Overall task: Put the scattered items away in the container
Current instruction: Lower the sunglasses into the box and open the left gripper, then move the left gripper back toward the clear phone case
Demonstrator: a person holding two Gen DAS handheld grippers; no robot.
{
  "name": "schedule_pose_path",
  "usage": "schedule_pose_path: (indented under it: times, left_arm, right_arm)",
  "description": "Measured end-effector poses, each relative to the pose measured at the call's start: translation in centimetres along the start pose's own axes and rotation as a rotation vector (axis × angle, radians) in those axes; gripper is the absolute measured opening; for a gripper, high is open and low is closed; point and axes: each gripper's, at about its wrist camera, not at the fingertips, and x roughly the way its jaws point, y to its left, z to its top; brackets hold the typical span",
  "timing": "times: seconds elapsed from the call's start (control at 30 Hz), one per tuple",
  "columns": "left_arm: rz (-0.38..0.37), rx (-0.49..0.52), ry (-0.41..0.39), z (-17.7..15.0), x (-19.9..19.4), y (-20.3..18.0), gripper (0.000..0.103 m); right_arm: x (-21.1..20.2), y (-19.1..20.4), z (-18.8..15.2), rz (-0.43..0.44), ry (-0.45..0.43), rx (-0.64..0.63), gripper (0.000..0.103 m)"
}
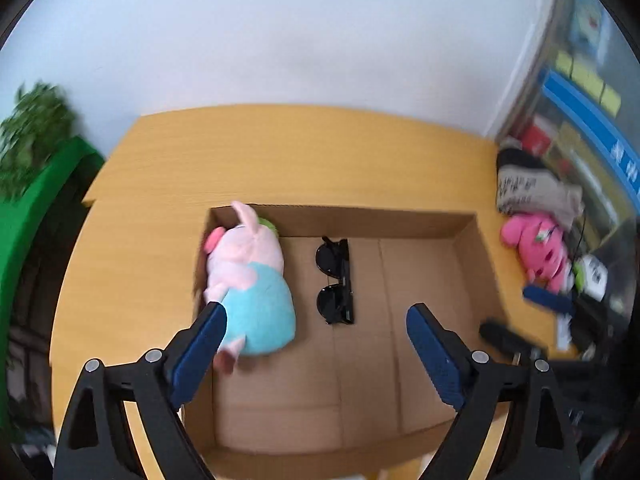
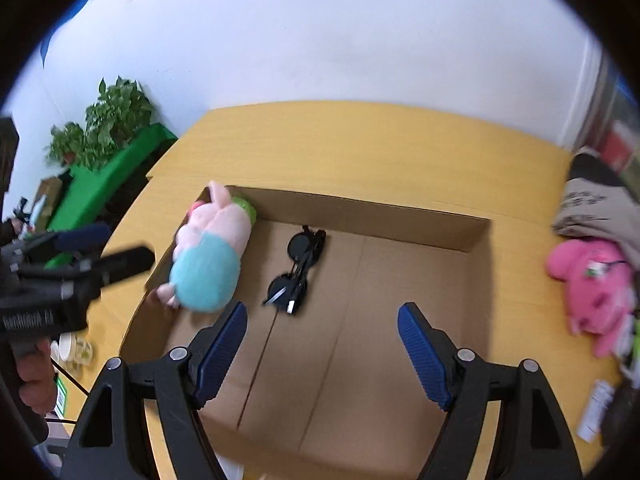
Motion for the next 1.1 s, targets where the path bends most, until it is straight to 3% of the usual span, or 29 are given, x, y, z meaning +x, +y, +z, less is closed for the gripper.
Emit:
schedule_pose_path:
  times: [0.2,0.5,1.1]
  left_arm:
    - [0.013,0.029,-0.065,-2.2,-6.0,-1.4,0.099]
    - [-0.016,0.037,-0.092,-4.6,-11.1,-1.6,0.099]
    - [-0.031,0.075,-0.088,-7.8,-14.3,-4.2,0.099]
  right_arm:
    - [-6.0,3.2,-2.0,-0.082,-0.013,-0.011,0.078]
    - [-10.4,5.5,-4.1,-0.122,-0.048,-0.011,0.078]
    - [-13.9,4.8,-6.9,-0.115,-0.076,0.02,0.078]
